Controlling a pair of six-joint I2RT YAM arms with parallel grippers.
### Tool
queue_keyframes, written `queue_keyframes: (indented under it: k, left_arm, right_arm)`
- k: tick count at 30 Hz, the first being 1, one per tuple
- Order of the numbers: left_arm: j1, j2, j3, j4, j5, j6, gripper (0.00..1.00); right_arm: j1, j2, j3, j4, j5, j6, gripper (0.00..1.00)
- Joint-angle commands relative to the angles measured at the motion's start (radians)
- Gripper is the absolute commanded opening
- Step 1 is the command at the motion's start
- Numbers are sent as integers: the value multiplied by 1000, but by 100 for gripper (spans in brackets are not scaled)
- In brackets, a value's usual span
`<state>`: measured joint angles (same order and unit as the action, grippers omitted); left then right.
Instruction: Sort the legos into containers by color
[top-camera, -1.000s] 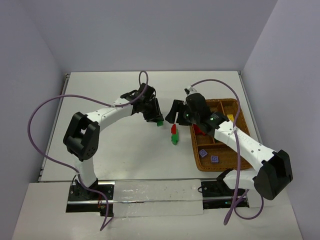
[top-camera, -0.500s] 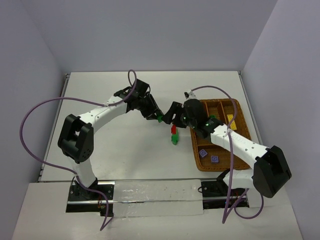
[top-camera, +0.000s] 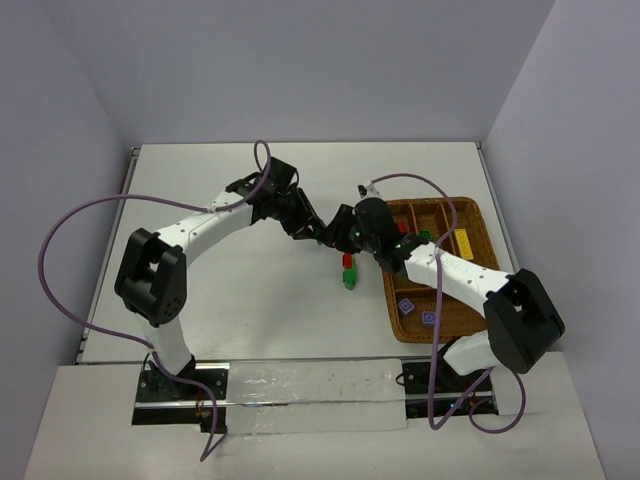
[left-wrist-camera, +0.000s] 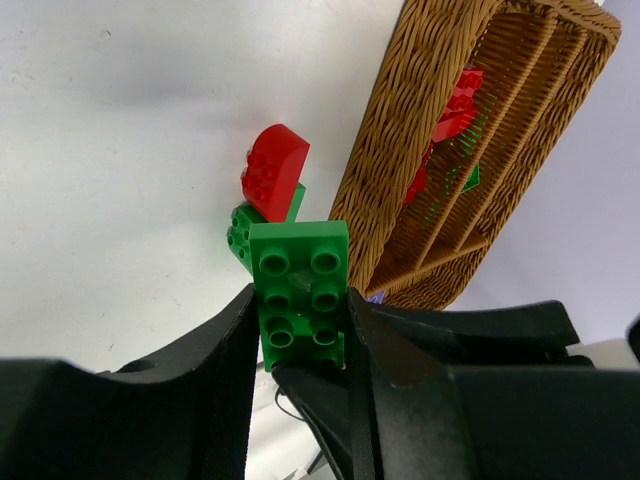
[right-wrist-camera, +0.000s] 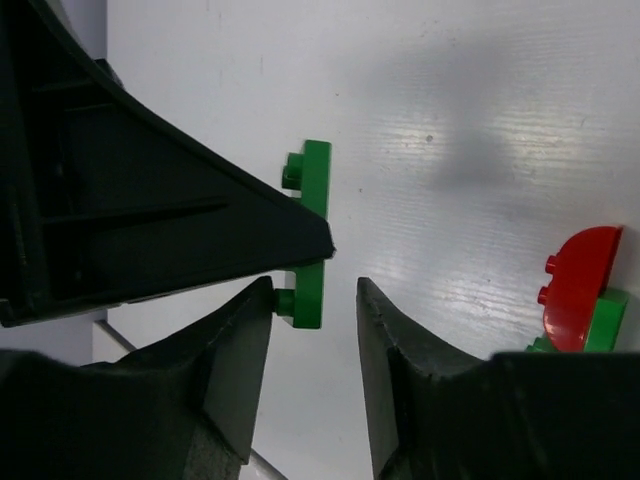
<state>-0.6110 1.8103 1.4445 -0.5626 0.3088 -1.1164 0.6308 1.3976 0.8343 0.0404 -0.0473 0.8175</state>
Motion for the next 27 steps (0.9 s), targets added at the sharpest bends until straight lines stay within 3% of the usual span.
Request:
queue_keyframes:
  k: [1, 2, 4, 6, 7, 8, 9, 10, 11, 13, 18, 21, 27]
  left_arm:
    - [8, -74, 12, 12, 28, -6, 0]
    - [9, -80, 4, 18, 30, -6, 0]
    - [11, -92, -7, 34, 33, -3, 1]
    - [15, -99, -5, 21, 19, 2, 11]
    - [18, -102, -5, 18, 8, 5, 29]
    - [24, -107, -7, 22, 2, 13, 58]
    - [29, -115, -12, 34, 6, 19, 76]
    - [33, -121, -15, 39, 9, 26, 89]
    - [43, -129, -13, 41, 10, 33, 95]
    - [66, -145, -8, 45, 7, 50, 99]
    - [110, -177, 20, 29, -27, 93, 99]
    - [119, -173, 60, -6, -63, 150, 99]
    - [95, -133, 60, -18, -88, 199, 99]
  right_arm:
    - [7, 8, 42, 72, 30, 12, 23]
    - [8, 8, 42, 74, 33, 15, 12]
    - [8, 7, 41, 72, 33, 17, 3]
    - [7, -2, 31, 74, 29, 18, 0]
    - [7, -8, 29, 70, 29, 15, 0]
    - [7, -13, 31, 44, 34, 11, 0]
    - [5, -21, 40, -4, 42, 8, 0]
    - [1, -29, 49, -28, 61, 2, 0]
    - [-7, -43, 52, -52, 85, -11, 0]
    - [-28, -87, 49, -133, 124, -52, 0]
    - [-99, -218, 31, -275, 222, -167, 0]
    - [-228, -341, -17, -400, 285, -230, 0]
    - [-485, -430, -97, -462, 271, -304, 0]
